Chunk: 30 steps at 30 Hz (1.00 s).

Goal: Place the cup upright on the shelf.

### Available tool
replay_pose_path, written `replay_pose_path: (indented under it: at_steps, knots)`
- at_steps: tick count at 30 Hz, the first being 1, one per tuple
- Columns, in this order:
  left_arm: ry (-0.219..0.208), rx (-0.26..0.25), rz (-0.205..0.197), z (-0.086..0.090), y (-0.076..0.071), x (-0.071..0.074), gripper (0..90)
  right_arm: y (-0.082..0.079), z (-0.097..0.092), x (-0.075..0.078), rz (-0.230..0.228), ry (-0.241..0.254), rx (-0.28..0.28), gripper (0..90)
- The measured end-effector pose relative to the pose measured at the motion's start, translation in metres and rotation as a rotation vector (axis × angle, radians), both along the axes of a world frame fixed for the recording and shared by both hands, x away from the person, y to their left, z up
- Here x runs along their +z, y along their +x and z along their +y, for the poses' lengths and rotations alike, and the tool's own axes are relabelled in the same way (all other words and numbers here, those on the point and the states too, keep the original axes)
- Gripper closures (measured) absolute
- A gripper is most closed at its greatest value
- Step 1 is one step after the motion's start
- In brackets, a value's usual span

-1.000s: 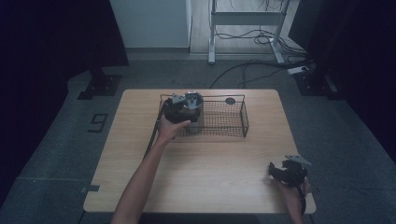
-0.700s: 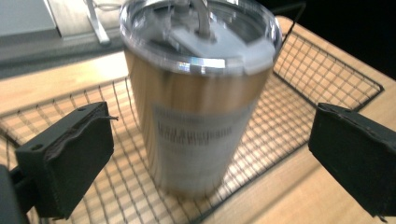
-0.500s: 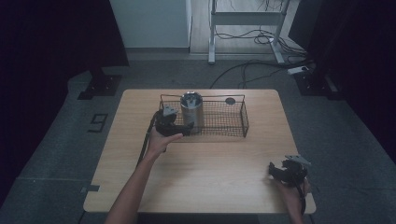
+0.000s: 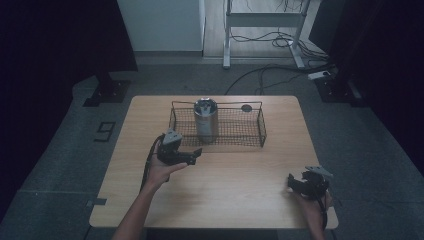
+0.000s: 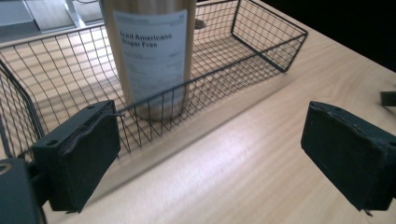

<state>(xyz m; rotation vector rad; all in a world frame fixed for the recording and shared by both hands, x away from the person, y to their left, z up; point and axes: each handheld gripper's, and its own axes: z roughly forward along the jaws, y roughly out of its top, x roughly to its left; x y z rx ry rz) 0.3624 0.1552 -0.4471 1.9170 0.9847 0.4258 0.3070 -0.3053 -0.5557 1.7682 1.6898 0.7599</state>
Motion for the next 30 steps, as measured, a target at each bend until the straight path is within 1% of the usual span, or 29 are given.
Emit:
replay_pose_path:
  at_steps: [2,3,5,9,12,17,19,20,23,25,30]
  knots:
    - [-0.006,-0.004,0.012,0.004,-0.006,-0.003,5.2,0.000,0.000,0.000,0.000,0.000,0.000,12.9]
    - [-0.001,-0.005,0.018,0.007,-0.010,-0.005,5.5,0.000,0.000,0.000,0.000,0.000,0.000,13.0]
    - [0.012,0.004,0.014,0.012,-0.018,-0.010,6.2,0.000,0.000,0.000,0.000,0.000,0.000,12.9]
    - [-0.001,0.005,0.034,0.023,-0.033,-0.023,6.3,0.000,0.000,0.000,0.000,0.000,0.000,13.0]
    - [-0.002,0.020,0.041,0.032,-0.042,-0.032,6.3,0.000,0.000,0.000,0.000,0.000,0.000,13.0]
    - [-0.003,0.022,0.046,0.046,-0.054,-0.043,6.3,0.001,0.000,0.000,-0.001,-0.001,0.000,13.0]
    - [-0.012,0.040,0.035,0.052,-0.059,-0.048,6.4,0.001,0.000,0.000,-0.001,-0.001,0.000,13.0]
    - [-0.014,0.046,0.031,0.054,-0.060,-0.049,6.7,0.001,0.000,0.000,-0.001,-0.001,0.000,13.0]
    - [-0.016,0.068,0.037,0.063,-0.062,-0.051,6.7,0.001,0.000,0.000,-0.001,-0.001,0.000,13.1]
    - [-0.030,0.079,0.040,0.066,-0.062,-0.052,6.9,0.001,0.000,0.000,-0.001,-0.002,0.000,13.1]
    - [-0.027,0.090,0.054,0.066,-0.062,-0.057,6.9,0.002,0.001,0.000,-0.001,-0.003,0.001,13.3]
